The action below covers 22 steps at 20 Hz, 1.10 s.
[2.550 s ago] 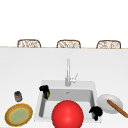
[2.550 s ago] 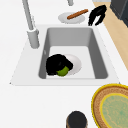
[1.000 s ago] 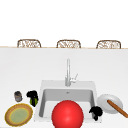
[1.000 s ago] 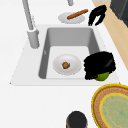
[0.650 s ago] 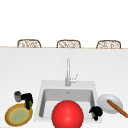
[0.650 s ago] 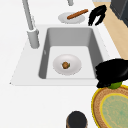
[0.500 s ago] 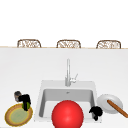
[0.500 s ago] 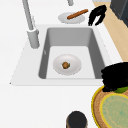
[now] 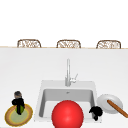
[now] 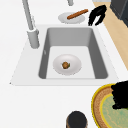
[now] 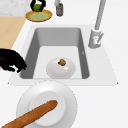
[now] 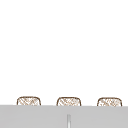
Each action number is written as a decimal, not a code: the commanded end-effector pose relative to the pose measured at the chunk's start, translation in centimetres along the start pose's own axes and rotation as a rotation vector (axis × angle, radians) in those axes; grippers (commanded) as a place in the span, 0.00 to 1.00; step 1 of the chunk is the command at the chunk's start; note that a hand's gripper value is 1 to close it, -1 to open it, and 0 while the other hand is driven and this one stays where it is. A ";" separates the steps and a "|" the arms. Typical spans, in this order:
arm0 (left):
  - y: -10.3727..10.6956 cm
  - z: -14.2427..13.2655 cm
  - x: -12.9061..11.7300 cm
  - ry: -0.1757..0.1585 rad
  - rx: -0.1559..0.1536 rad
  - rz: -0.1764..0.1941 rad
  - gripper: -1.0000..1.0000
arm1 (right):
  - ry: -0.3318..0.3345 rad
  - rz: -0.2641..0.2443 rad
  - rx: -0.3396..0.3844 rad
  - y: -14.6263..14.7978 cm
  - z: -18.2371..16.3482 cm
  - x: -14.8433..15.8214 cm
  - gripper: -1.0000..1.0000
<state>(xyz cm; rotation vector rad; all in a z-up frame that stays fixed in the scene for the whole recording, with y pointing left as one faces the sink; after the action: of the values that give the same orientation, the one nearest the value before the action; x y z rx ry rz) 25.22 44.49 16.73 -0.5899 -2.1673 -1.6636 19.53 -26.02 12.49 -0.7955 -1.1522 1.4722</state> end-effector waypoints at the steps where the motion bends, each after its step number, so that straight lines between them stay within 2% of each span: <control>1: -1.6 0.7 -1.0 -0.003 0.031 -0.048 1.00 | 0.000 0.000 0.000 0.0 0.0 0.0 0.50; 2: -2.1 1.2 -1.4 -0.007 0.042 -0.057 1.00 | 0.000 0.000 0.000 0.0 0.0 0.0 0.50; 4: -2.8 2.6 -2.1 0.012 0.046 -0.057 1.00 | 0.000 0.000 0.000 0.0 0.0 0.0 0.50; 5: -3.2 3.4 -2.1 0.024 0.037 -0.058 1.00 | 0.000 0.000 0.000 0.0 0.0 0.0 0.50; 7: -4.4 5.2 -2.2 0.029 0.032 -0.051 1.00 | 0.000 0.000 0.000 0.0 0.0 0.0 0.50; 9: -4.6 6.1 -2.8 0.021 0.022 -0.034 1.00 | 0.000 0.000 0.000 0.0 0.0 0.0 0.50; 10: -4.4 6.3 -3.4 0.009 0.053 -0.031 1.00 | 0.000 0.000 0.000 0.0 0.0 0.0 0.50; 11: -4.3 6.1 -3.9 -0.017 0.084 -0.027 1.00 | 0.000 0.000 0.000 0.0 0.0 0.0 0.50; 12: -4.3 6.1 -4.2 -0.031 0.101 -0.022 1.00 | 0.000 0.000 0.000 0.0 0.0 0.0 0.50; 13: -4.2 5.8 -4.3 -0.029 0.114 -0.014 1.00 | 0.000 0.000 0.000 0.0 0.0 0.0 0.50; 15: -3.9 5.3 -3.9 -0.013 0.118 0.006 1.00 | 0.000 0.000 0.000 0.0 0.0 0.0 0.50; 16: -3.7 5.2 -3.3 -0.010 0.116 0.035 1.00 | 0.000 0.000 0.000 0.0 0.0 0.0 0.50; 17: -3.3 5.7 -3.0 -0.042 0.111 0.058 1.00 | 0.000 0.000 0.000 0.0 0.0 0.0 0.50; 18: -3.4 5.4 -2.6 -0.046 0.094 0.053 0.00 | 0.000 0.000 0.000 0.0 0.0 0.0 0.50; 19: -2.1 4.9 -1.9 -0.049 0.068 -0.005 0.00 | 0.000 0.000 0.000 0.0 0.0 0.0 0.50; 20: -0.6 4.7 -1.4 -0.039 0.072 -0.035 0.00 | 0.000 0.000 0.000 0.0 0.0 0.0 0.50; 22: 1.0 4.2 -0.6 -0.033 0.062 -0.032 0.00 | 0.000 0.000 0.000 0.0 0.0 0.0 0.50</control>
<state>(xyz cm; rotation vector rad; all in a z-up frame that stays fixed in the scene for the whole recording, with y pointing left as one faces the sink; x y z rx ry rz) 26.30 48.87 14.56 -0.5866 -2.2751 -1.5862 19.53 -26.02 12.49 -0.7955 -1.1522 1.4722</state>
